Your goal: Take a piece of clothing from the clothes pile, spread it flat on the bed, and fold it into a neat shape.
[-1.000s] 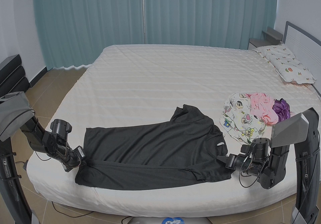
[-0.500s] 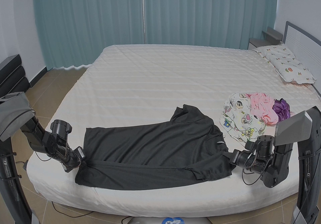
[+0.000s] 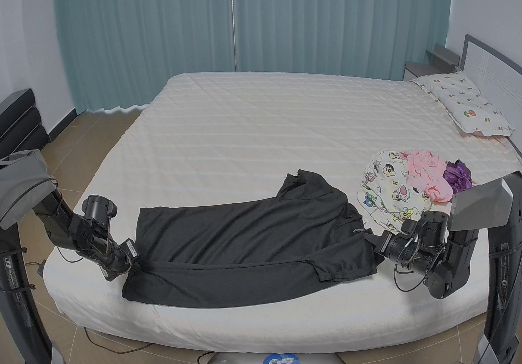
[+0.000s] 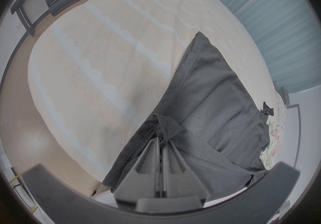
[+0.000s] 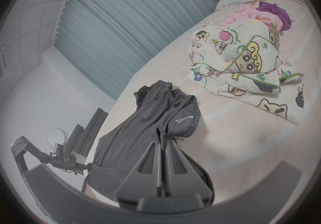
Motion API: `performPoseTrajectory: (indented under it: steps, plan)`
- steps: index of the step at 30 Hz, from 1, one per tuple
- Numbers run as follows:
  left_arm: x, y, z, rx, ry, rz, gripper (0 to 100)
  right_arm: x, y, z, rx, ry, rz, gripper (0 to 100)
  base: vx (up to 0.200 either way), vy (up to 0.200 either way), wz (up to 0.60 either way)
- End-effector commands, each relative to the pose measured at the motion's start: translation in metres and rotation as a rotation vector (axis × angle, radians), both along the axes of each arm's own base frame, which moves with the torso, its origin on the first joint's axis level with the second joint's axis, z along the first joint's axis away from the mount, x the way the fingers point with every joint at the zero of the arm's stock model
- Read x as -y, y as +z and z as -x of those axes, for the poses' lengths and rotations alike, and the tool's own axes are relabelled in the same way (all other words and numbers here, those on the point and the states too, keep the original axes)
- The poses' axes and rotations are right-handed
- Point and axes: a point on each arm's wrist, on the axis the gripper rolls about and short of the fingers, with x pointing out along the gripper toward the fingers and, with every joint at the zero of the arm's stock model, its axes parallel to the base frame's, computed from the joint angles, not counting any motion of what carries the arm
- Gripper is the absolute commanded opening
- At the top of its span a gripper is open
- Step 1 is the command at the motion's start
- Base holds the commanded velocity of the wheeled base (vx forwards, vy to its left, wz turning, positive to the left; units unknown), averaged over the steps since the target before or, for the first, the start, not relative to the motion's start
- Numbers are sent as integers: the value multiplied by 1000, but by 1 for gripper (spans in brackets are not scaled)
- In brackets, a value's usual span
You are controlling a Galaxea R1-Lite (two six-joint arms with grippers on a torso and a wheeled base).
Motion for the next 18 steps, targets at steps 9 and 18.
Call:
performPoseTrajectory:
  steps: [9,18]
  plan:
    - [0,0,0,-2,20,8,0,-3,-18,-3,-30,6,7,0,0,0,0]
    - [0,1,-1,1,20,10,100,-4,-19,0,-39,11,8,100,0,0,0]
